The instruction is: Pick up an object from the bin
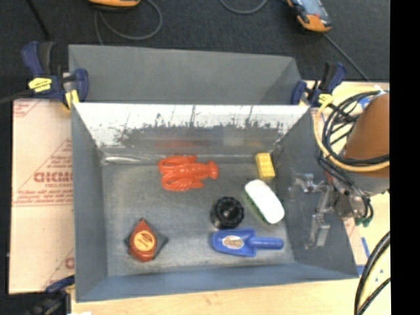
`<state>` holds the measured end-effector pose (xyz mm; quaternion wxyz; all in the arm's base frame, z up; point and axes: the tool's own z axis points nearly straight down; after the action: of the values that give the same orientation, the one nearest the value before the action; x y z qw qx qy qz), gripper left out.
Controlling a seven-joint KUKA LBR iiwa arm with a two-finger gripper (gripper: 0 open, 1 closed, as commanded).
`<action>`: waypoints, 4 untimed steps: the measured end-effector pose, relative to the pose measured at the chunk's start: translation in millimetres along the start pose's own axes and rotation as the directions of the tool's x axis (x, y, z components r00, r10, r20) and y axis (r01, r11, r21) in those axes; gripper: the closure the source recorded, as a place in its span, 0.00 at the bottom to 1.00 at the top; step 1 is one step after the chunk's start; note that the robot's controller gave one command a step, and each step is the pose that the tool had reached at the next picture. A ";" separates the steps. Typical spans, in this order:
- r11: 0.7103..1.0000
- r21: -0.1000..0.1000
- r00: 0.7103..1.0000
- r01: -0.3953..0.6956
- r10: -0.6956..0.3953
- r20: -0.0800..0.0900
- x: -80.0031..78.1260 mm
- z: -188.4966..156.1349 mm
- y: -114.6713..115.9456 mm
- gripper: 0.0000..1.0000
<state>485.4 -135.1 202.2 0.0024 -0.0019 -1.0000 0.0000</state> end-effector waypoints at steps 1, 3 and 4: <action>1.000 0.002 1.000 0.004 -0.004 0.008 -1.6 -4.5 0.6 0.00; 0.997 -0.001 0.997 -0.081 0.081 0.002 -6.3 56.7 33.8 0.00; 0.988 -0.001 0.988 -0.155 0.155 0.010 -37.6 69.5 49.6 0.00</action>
Offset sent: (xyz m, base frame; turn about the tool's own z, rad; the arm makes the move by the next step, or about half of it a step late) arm 0.0164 0.0449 -0.0676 0.1511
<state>522.9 -85.6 132.4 -0.0027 -0.0797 -0.9968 0.0001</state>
